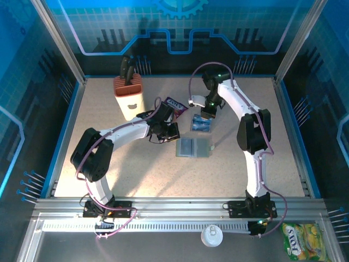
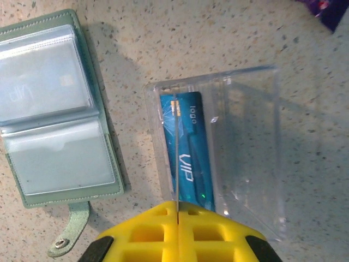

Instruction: Take the credit cards out of the card holder

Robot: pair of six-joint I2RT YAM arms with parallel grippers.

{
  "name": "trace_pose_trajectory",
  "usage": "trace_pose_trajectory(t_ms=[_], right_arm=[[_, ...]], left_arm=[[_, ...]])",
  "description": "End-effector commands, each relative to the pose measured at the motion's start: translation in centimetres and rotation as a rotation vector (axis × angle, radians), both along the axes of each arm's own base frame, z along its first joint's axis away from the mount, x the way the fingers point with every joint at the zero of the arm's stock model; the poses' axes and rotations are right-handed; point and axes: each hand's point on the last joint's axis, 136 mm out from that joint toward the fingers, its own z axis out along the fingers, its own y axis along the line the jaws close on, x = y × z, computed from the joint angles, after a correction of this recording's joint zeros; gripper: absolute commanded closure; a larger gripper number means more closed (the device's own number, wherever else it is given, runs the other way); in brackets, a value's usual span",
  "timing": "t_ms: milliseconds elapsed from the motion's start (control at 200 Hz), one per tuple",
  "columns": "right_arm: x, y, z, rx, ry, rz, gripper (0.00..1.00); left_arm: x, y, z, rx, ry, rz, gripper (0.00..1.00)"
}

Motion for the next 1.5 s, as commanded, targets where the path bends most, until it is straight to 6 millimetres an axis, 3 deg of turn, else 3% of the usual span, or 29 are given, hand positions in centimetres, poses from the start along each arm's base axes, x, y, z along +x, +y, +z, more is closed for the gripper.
trace_pose_trajectory(t_ms=[0,350,670,830,1041,1276,1491], right_arm=[[-0.1,-0.4,1.8,0.015,-0.011,0.011,1.0],[0.5,-1.4,-1.4,-0.026,0.04,0.0,0.99],[-0.9,-1.0,-3.4,0.006,0.12,-0.001,0.97],[-1.3,-1.2,-4.0,0.001,0.137,-0.005,0.92],[-0.9,-0.7,-2.6,0.034,0.094,-0.01,0.85],[-0.7,-0.5,-1.3,0.057,0.057,-0.038,0.85],[-0.5,1.0,0.1,0.132,0.004,-0.14,0.84]], left_arm=[[0.5,0.3,1.2,0.007,-0.023,-0.001,0.93],[0.4,0.8,0.9,0.021,-0.013,0.003,0.93],[0.2,0.9,0.5,0.02,-0.003,0.011,0.93],[0.2,0.8,0.5,0.02,-0.001,0.012,0.93],[0.2,0.8,0.3,0.019,0.003,0.014,0.93],[0.2,0.8,0.0,0.014,0.01,0.017,0.93],[0.1,0.5,-0.4,-0.004,0.01,0.011,0.92]])
